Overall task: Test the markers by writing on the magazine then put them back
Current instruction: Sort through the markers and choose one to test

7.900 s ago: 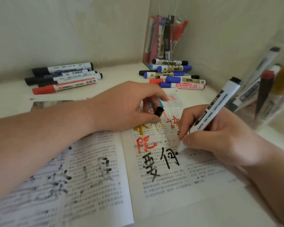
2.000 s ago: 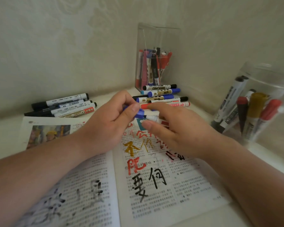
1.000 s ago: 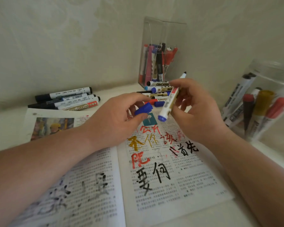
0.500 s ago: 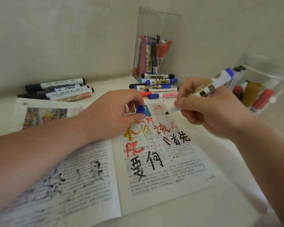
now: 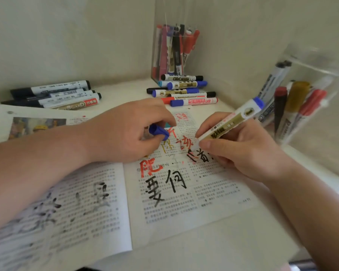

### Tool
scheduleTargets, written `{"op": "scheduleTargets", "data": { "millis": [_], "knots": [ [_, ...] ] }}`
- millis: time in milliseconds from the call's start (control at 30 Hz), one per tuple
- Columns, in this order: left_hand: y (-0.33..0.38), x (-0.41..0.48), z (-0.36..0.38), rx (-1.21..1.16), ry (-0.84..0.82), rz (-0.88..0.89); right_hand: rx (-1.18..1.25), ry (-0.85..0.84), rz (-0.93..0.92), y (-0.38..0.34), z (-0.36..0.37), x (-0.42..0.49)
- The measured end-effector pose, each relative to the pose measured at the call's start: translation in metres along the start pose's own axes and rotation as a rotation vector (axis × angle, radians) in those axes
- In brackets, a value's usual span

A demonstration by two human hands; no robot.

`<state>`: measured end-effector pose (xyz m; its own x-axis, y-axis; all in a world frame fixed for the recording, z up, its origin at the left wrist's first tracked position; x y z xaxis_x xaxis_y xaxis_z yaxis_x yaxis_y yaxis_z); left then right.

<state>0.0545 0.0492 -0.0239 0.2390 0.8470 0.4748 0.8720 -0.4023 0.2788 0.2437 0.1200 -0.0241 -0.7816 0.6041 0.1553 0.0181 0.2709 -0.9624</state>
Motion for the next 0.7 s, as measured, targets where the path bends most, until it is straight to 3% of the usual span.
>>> {"op": "scheduleTargets", "data": {
  "millis": [333, 533, 700],
  "knots": [
    [-0.001, 0.001, 0.003, 0.175, -0.039, 0.028, 0.008, 0.071, 0.004, 0.005, -0.004, 0.0],
    [0.009, 0.0, -0.01, 0.056, 0.138, 0.055, 0.028, 0.059, 0.005, 0.005, -0.004, 0.001],
    [0.008, -0.002, -0.008, -0.067, 0.108, 0.004, 0.068, 0.007, 0.026, 0.002, 0.0, -0.001]
  ]
}}
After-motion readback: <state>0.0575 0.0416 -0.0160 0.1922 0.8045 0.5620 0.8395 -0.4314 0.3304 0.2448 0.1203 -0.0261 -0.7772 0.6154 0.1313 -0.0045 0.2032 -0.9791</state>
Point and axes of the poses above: each hand's wrist, its own x-axis towards the middle knuckle, its own z-axis out of the palm, y = z × x, the point moved 5 cm from there along x, towards the middle knuckle, and after that the axes turned 3 degrees about y, right-handed, at the moved point
